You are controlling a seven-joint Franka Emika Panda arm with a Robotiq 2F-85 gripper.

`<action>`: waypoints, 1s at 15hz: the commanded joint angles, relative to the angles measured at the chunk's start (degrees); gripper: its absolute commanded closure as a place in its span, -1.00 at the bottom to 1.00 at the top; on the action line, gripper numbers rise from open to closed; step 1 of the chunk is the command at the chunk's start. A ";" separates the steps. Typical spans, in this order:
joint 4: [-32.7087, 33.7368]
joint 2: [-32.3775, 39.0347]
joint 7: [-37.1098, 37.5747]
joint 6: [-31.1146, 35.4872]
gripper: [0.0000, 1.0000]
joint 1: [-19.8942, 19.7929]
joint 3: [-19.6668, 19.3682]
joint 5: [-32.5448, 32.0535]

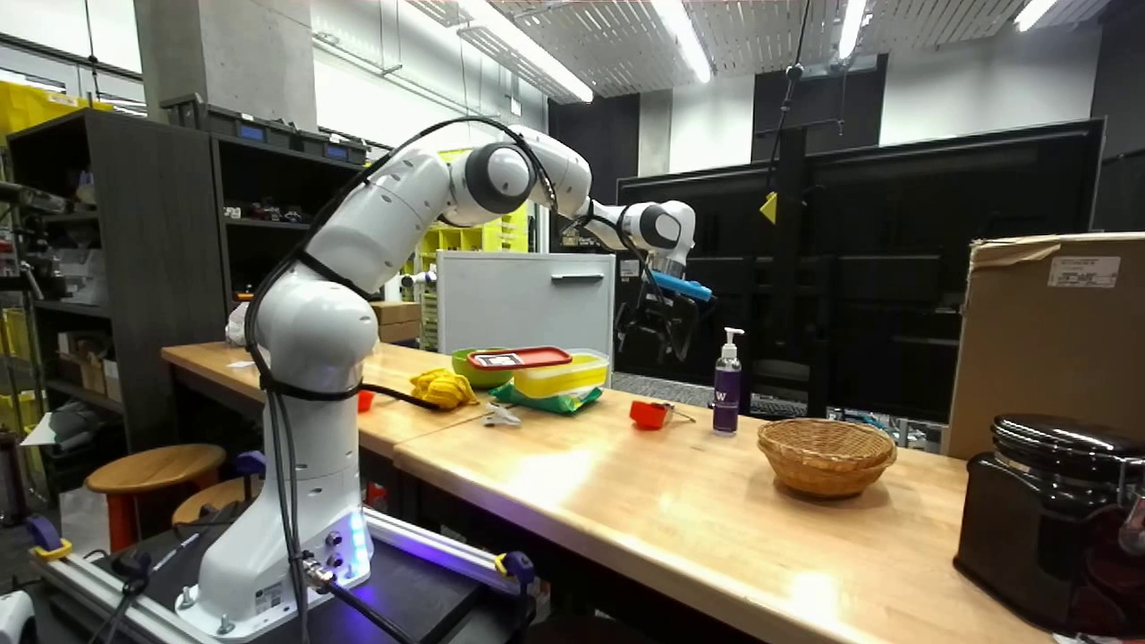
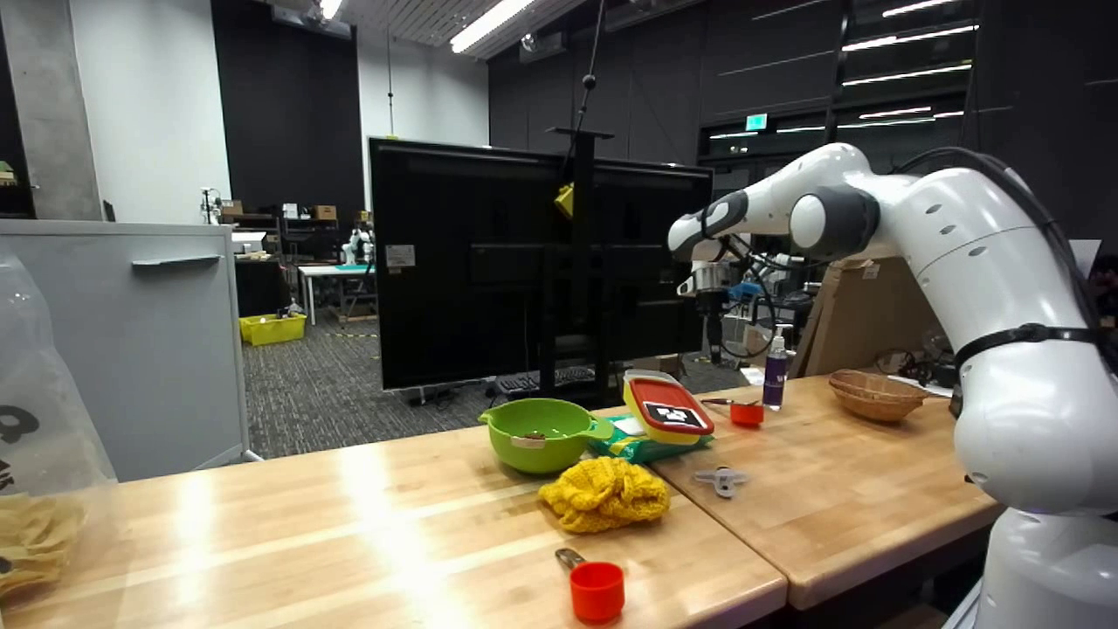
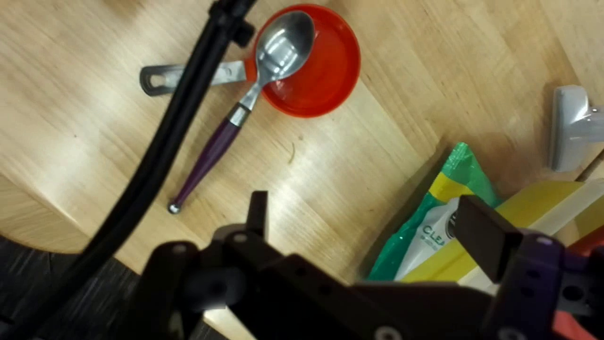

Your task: Move the spoon forward, then use the spoon to stir in the green bowl

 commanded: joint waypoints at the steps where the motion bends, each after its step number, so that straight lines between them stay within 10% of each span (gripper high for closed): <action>1: 9.18 7.43 4.93 -3.06 -1.00 -1.75 0.92 -2.60; 15: 11.22 9.20 4.33 -2.51 -1.00 -1.61 -0.52 -2.71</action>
